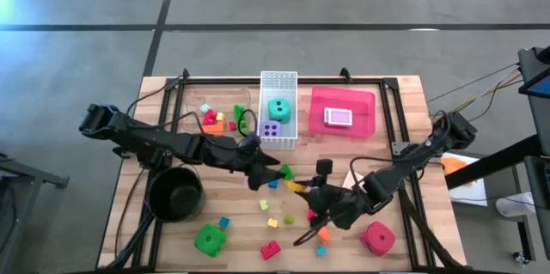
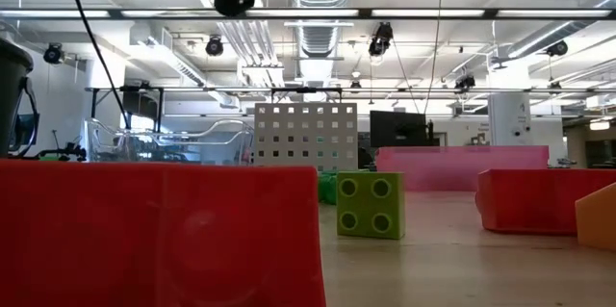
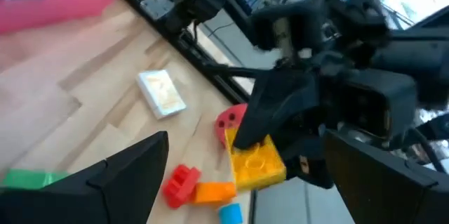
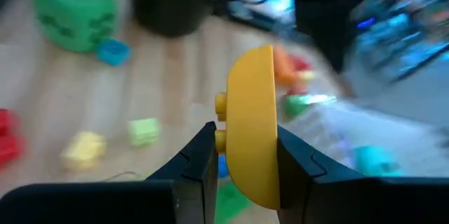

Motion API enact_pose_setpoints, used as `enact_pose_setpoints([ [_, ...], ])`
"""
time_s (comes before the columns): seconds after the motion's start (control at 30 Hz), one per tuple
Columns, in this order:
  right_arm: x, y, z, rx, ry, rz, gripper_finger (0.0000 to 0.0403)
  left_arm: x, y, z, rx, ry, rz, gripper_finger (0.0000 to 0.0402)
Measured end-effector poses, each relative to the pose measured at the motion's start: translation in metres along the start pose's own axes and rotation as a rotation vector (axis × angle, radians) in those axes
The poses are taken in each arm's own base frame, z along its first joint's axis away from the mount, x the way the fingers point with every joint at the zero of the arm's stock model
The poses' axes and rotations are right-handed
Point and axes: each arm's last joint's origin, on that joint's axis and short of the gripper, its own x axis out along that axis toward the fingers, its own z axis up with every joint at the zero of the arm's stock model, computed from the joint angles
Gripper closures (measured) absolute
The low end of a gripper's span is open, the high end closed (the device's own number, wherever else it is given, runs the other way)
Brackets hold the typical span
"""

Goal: Pick & Place Toys
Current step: Put the yellow game piece into the transparent bin

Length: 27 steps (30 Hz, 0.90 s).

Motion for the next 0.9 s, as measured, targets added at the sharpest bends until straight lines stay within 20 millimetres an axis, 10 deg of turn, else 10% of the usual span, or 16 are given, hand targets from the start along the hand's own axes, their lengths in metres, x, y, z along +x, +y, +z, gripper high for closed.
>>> enact_pose_setpoints([
  [0.9,0.021,-0.016,0.023,-0.189,0.032,-0.204,0.0318,0.017,0.005,-0.006,-0.073,-0.008,-0.006,0.0023],
])
